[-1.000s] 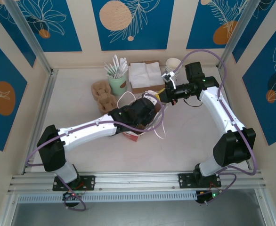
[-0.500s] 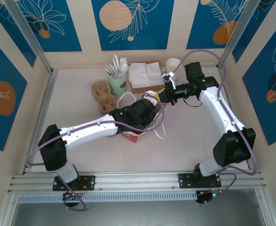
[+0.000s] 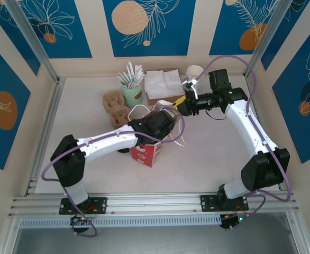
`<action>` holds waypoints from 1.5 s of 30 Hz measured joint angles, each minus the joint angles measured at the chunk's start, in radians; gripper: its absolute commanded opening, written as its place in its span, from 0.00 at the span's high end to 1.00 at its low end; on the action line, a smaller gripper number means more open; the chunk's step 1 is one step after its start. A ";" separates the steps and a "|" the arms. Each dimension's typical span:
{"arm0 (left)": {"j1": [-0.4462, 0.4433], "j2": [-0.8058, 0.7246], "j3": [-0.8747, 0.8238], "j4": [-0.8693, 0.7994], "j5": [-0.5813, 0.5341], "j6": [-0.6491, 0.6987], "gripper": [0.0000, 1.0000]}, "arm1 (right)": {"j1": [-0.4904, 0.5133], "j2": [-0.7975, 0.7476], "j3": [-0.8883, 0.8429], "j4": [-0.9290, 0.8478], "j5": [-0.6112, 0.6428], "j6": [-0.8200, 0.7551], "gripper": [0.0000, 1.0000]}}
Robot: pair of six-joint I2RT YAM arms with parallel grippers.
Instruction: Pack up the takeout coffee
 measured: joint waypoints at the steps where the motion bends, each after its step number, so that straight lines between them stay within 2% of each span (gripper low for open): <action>1: 0.003 0.004 0.006 -0.007 0.003 -0.004 0.37 | -0.005 -0.006 -0.002 0.011 -0.001 0.011 0.60; 17: 0.058 0.072 0.124 -0.124 0.074 -0.140 0.37 | -0.151 -0.191 -0.093 0.283 0.072 0.269 0.59; 22: 0.072 0.106 0.172 -0.159 0.092 -0.194 0.37 | -0.151 -0.257 -0.138 0.333 0.126 0.367 0.56; 23: 0.075 0.111 0.177 -0.163 0.095 -0.206 0.37 | -0.151 -0.271 -0.149 0.340 0.152 0.399 0.53; 27: 0.082 0.124 0.192 -0.175 0.101 -0.243 0.37 | -0.151 -0.324 -0.191 0.352 0.278 0.550 0.52; 33: 0.084 0.138 0.200 -0.178 0.100 -0.284 0.39 | -0.134 -0.408 -0.264 0.365 0.372 0.710 0.52; 45: 0.096 0.171 0.223 -0.162 0.098 -0.305 0.40 | -0.022 -0.472 -0.327 0.367 0.433 0.764 0.51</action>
